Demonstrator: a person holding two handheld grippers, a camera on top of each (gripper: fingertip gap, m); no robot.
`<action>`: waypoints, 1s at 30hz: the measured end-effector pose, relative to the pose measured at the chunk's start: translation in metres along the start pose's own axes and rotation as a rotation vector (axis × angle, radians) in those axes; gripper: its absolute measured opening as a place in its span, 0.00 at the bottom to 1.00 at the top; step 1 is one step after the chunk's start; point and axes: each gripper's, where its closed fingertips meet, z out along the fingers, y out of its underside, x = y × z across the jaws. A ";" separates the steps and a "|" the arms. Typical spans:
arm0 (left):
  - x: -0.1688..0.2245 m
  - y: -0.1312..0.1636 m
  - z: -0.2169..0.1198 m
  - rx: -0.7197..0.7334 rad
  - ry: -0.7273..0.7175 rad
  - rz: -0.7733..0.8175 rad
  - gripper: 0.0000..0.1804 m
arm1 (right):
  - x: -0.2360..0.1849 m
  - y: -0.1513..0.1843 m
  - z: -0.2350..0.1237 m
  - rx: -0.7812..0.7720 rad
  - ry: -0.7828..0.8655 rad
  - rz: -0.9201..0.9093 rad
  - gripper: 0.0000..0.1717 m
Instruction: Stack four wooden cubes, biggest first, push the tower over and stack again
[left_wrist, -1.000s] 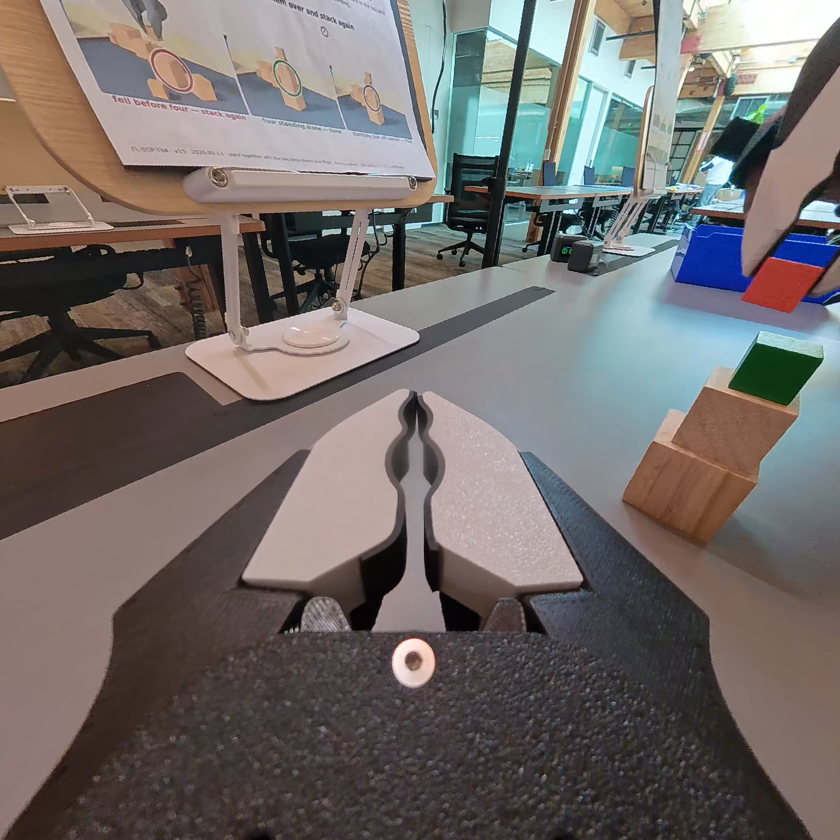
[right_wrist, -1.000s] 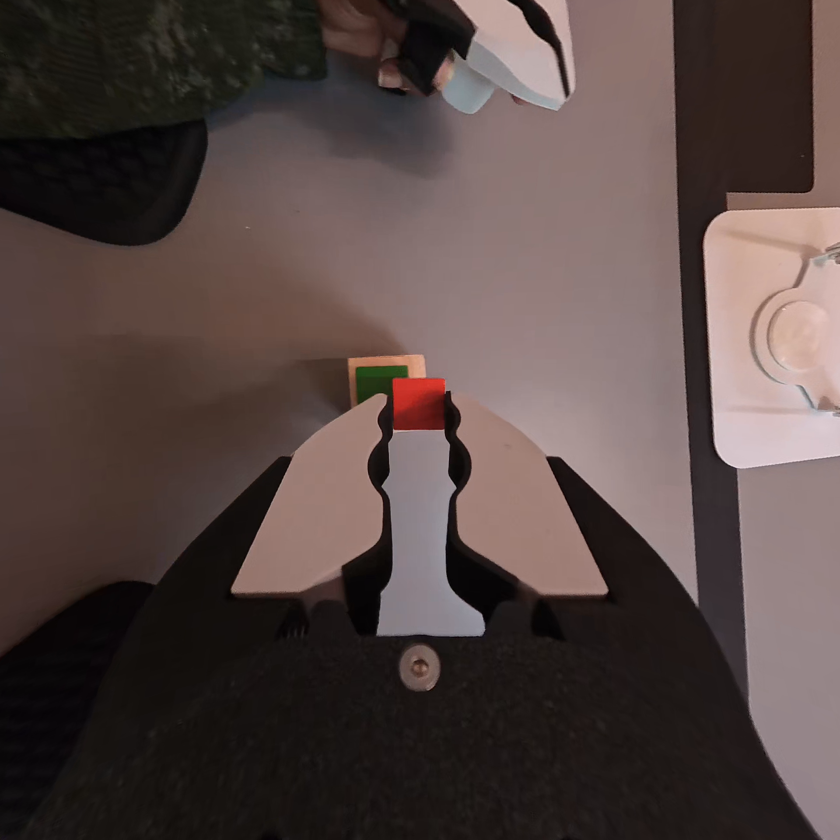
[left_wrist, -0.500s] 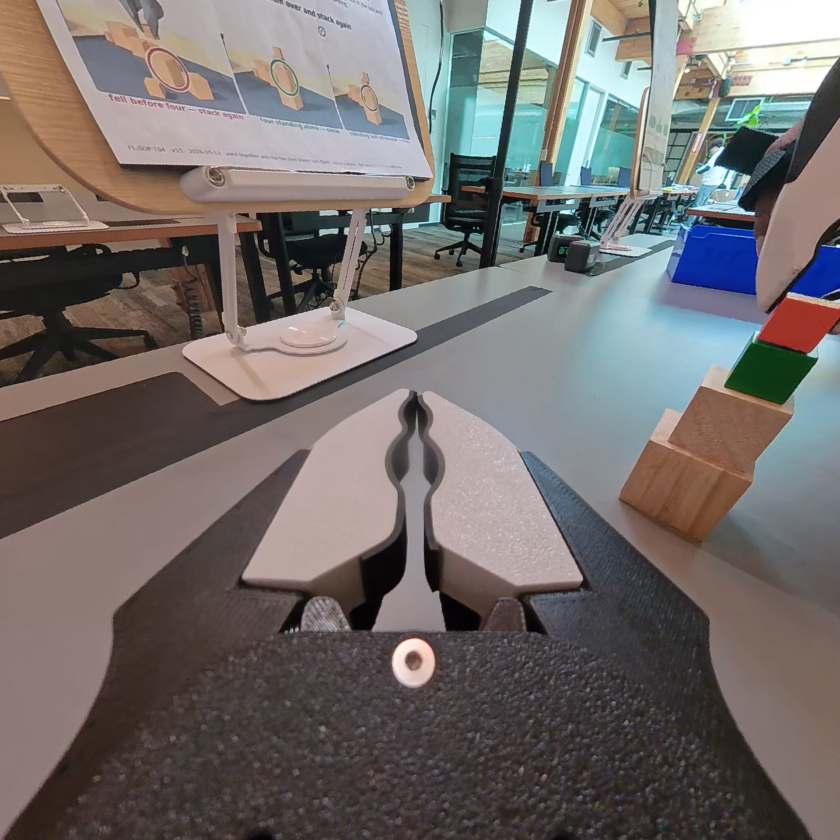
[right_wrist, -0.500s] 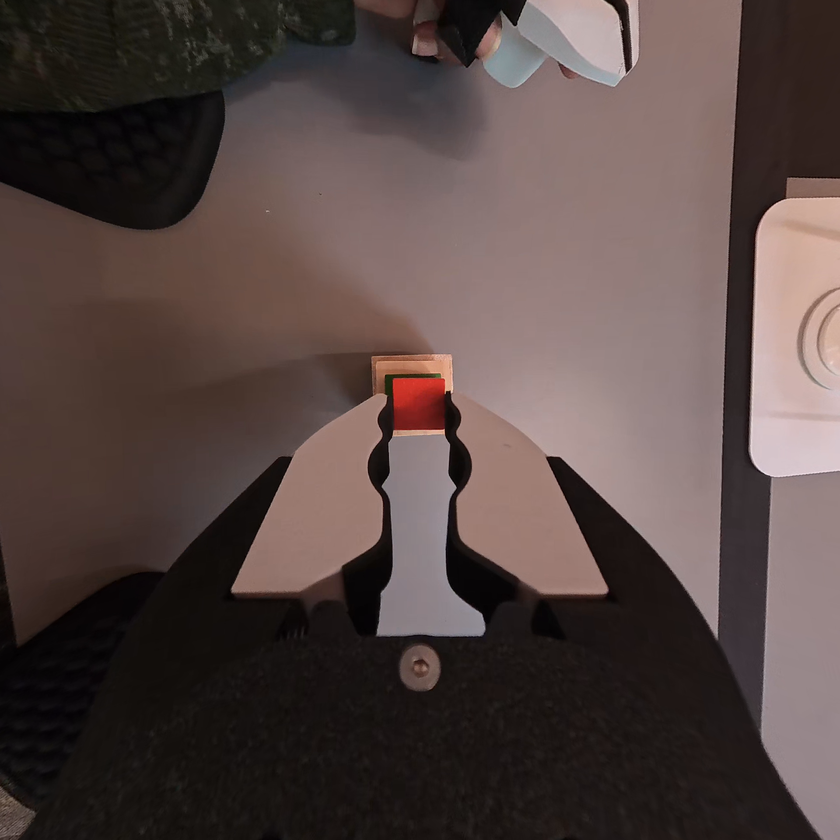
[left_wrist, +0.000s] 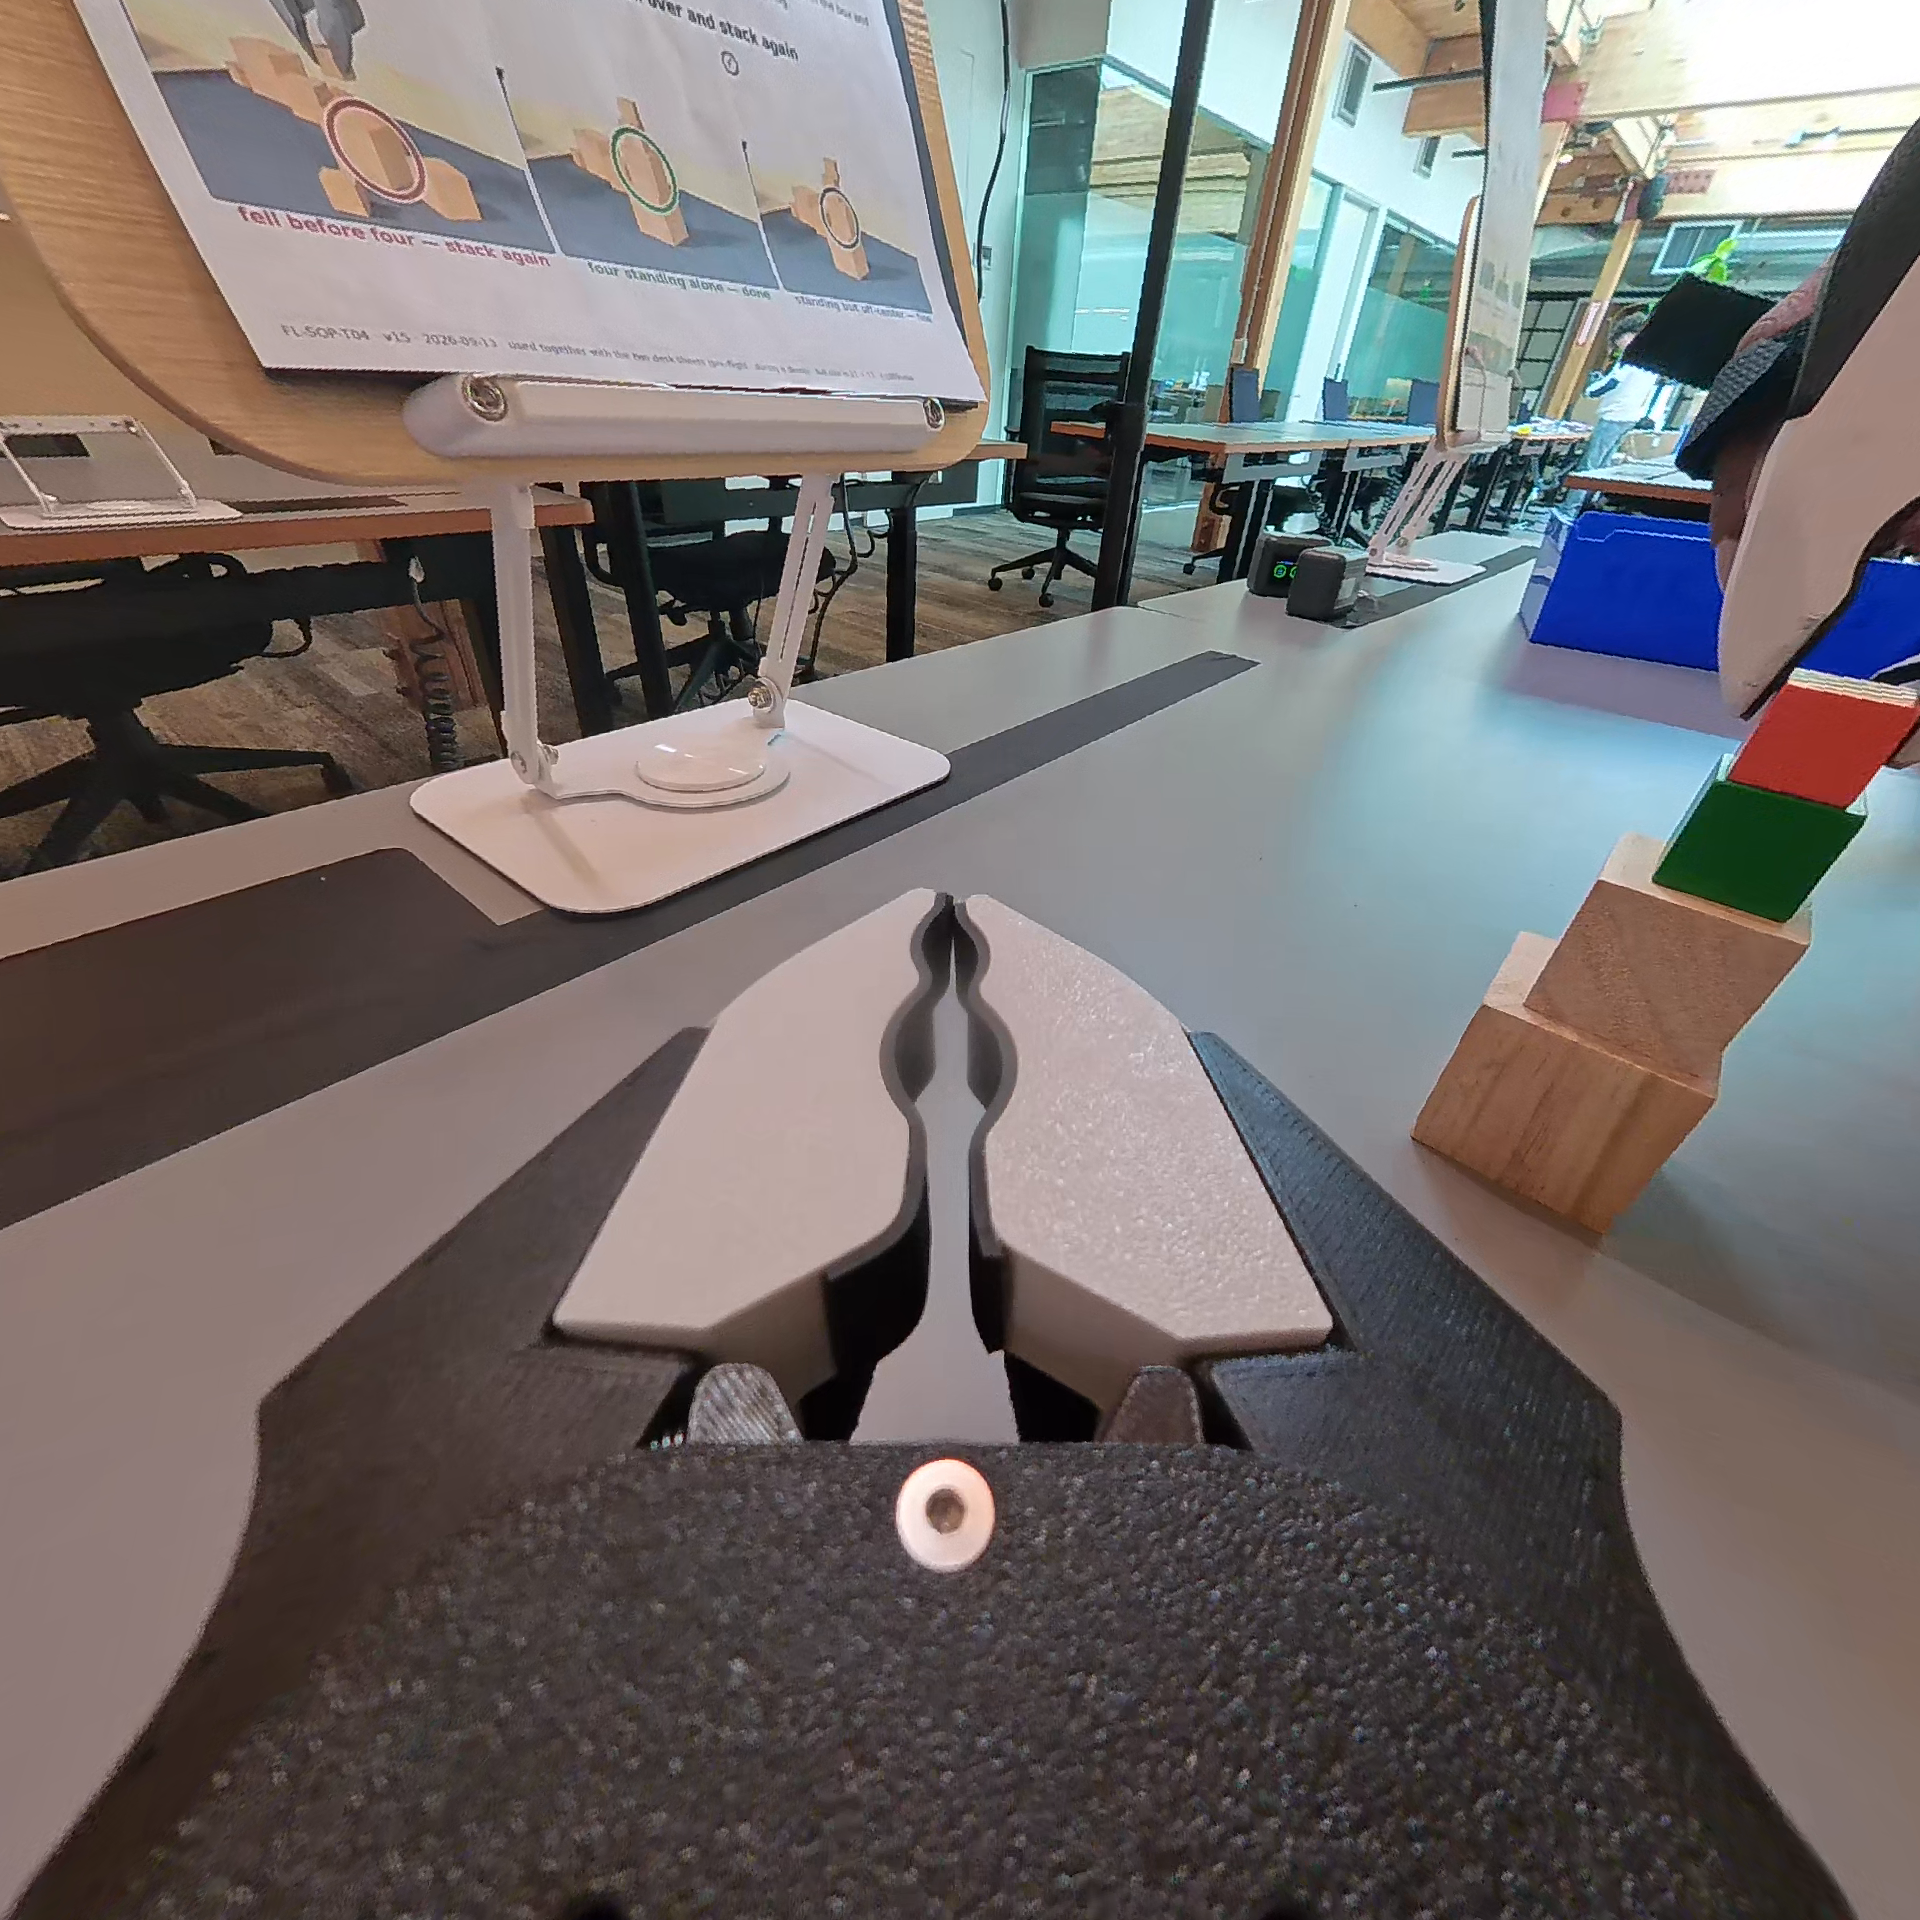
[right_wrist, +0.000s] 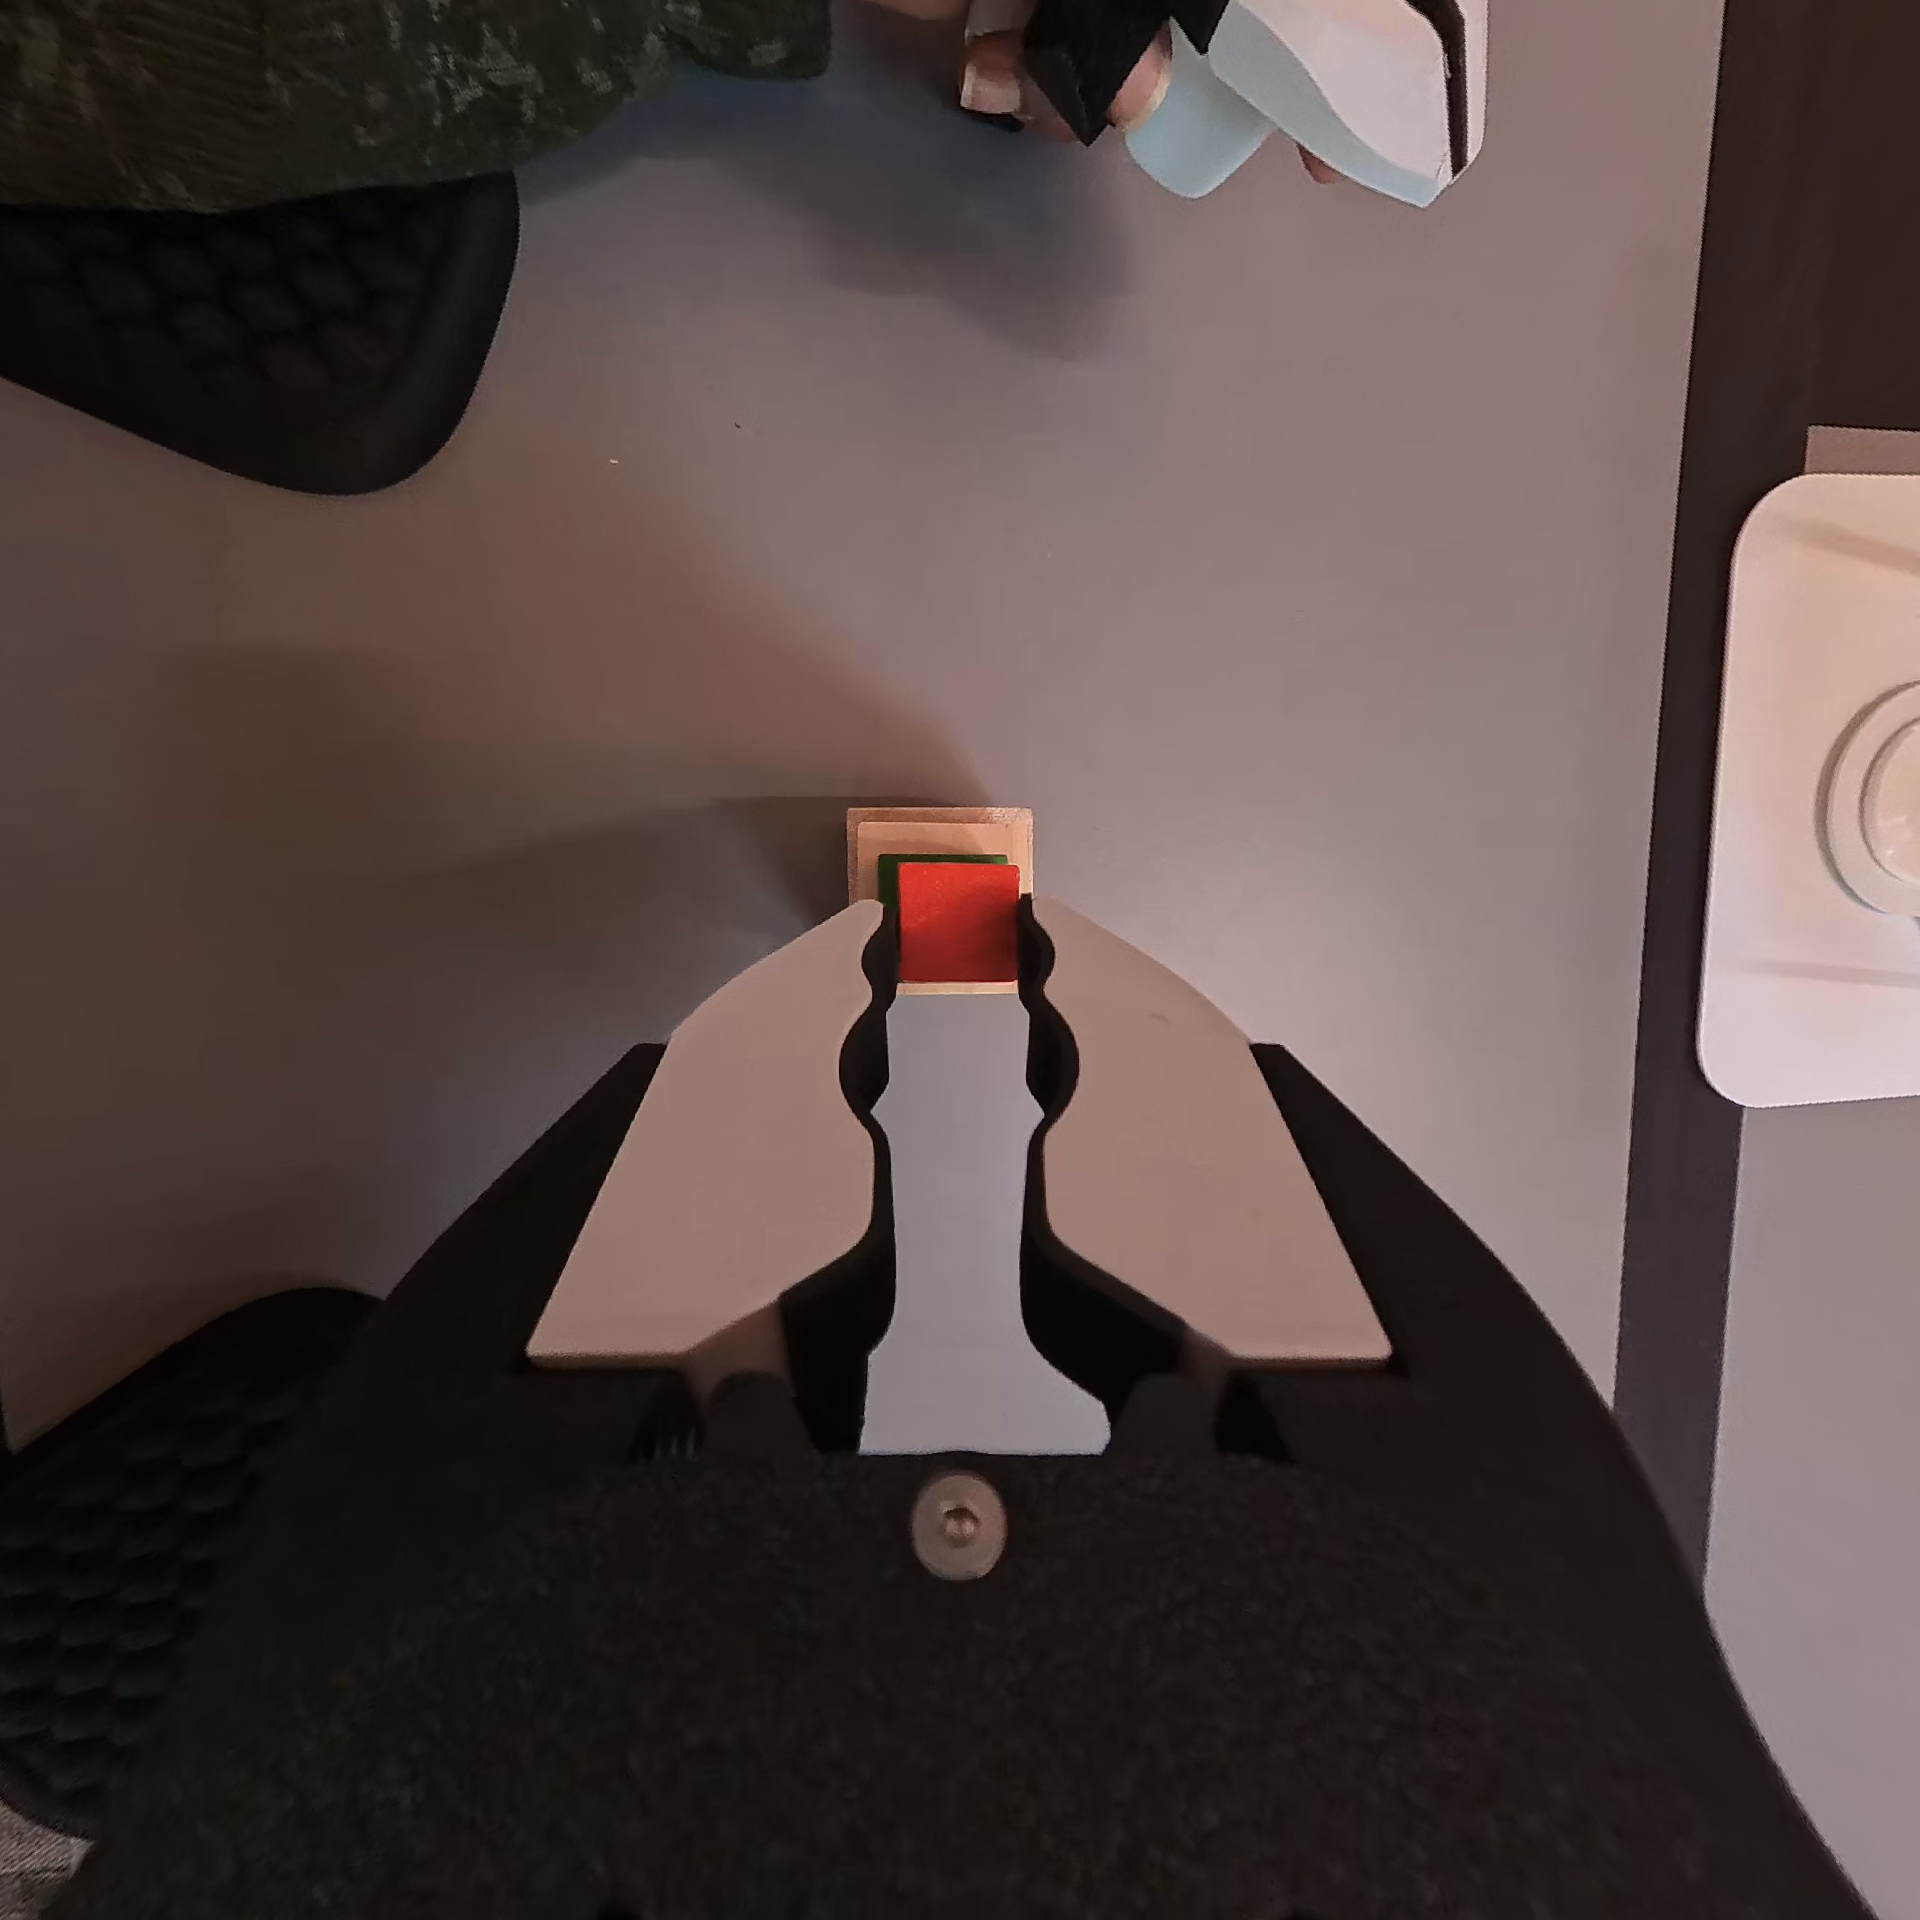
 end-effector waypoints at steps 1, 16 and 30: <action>0.000 0.000 0.000 0.001 0.000 0.000 0.00 | 0.001 0.000 0.000 0.001 0.004 -0.003 0.13; 0.000 -0.002 0.000 0.008 -0.005 0.006 0.00 | 0.014 -0.018 -0.038 0.179 0.156 0.040 0.25; -0.005 -0.015 -0.003 0.012 -0.114 0.032 0.00 | 0.048 0.046 -0.087 0.632 0.665 0.430 0.09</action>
